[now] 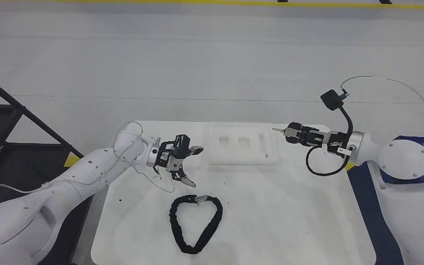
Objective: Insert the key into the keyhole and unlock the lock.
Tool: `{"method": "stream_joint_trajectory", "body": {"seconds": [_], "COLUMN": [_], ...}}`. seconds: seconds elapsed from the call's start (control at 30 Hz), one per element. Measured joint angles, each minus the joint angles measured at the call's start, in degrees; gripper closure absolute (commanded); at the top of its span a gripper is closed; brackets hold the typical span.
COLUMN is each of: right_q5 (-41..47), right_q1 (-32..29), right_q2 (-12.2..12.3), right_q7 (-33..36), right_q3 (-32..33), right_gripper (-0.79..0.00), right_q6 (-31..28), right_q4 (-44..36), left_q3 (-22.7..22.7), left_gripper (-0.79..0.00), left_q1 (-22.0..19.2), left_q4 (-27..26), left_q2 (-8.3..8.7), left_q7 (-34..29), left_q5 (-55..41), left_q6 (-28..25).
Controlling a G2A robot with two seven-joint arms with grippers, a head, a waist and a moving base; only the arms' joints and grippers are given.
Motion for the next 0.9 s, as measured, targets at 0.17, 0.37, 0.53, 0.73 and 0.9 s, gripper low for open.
{"method": "stream_joint_trajectory", "body": {"seconds": [0.17, 0.37, 0.53, 0.73, 0.9], "right_q5": [0.0, 0.0, 0.0, 0.0, 0.0], "right_q1": [0.0, 0.0, 0.0, 0.0, 0.0], "right_q2": [0.0, 0.0, 0.0, 0.0, 0.0], "right_q7": [0.0, 0.0, 0.0, 0.0, 0.0], "right_q3": [0.0, 0.0, 0.0, 0.0, 0.0], "right_gripper": [0.0, 0.0, 0.0, 0.0, 0.0], "right_q6": [0.0, 0.0, 0.0, 0.0, 0.0], "right_q4": [0.0, 0.0, 0.0, 0.0, 0.0], "left_q3": [0.1, 0.1, 0.1, 0.1, -1.62], "left_gripper": [-0.785, -0.785, -0.785, -0.785, -0.785], "left_q1": [2.39, 3.24, 3.23, 3.23, 6.16], "left_q4": [0.49, 1.71, 1.68, 1.68, 0.5], "left_q2": [-1.43, -2.36, -2.33, -2.34, -1.56], "left_q7": [-1.21, -2.52, -2.49, -2.48, -2.86], "left_q5": [5.46, 8.34, 8.28, 8.28, 5.4], "left_q6": [0.08, 0.08, 0.08, 0.08, 4.45]}}
